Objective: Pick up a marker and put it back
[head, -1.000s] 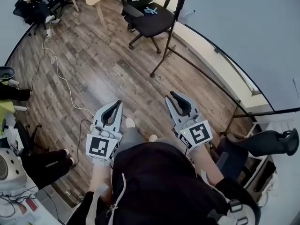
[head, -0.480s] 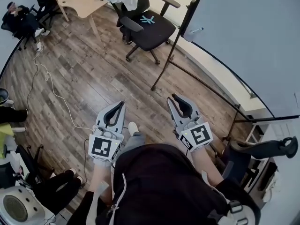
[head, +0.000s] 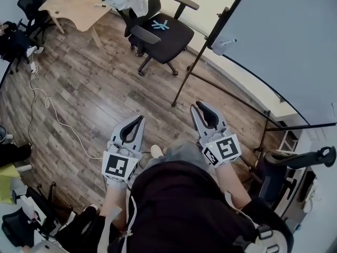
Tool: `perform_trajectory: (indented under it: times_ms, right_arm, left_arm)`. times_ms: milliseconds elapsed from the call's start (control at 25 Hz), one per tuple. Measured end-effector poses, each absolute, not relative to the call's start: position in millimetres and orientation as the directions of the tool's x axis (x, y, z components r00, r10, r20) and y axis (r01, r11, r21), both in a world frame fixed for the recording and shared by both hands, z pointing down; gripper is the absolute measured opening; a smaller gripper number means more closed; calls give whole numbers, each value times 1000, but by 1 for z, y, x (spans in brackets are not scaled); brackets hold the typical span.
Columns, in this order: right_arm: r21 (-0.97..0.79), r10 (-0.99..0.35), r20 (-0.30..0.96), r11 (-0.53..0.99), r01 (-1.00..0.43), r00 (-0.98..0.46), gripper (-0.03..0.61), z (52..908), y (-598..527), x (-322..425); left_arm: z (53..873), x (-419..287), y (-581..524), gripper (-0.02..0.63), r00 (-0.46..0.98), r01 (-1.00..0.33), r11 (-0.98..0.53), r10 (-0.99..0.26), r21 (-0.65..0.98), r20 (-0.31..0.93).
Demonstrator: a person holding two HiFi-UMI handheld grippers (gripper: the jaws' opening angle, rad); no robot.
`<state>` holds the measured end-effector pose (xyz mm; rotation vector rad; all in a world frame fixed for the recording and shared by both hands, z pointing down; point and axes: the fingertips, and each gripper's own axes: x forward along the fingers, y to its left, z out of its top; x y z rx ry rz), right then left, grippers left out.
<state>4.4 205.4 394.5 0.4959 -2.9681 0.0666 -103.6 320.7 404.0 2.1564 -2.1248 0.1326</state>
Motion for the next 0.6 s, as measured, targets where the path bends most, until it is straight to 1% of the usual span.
perform_trajectory:
  times_ms: [120, 240, 600]
  right_arm:
    - [-24, -371, 144, 926, -378, -918, 72, 397, 184, 2]
    - [-29, -415, 148, 906, -423, -898, 72, 400, 158, 2]
    - [-59, -517, 150, 846, -530, -843, 72, 410, 62, -4]
  left_arm:
    - [405, -113, 302, 6, 48, -999, -47, -987, 14, 153]
    - [408, -116, 277, 6, 97, -995, -94, -985, 33, 142]
    - [413, -130, 176, 6, 203, -979, -203, -969, 14, 142]
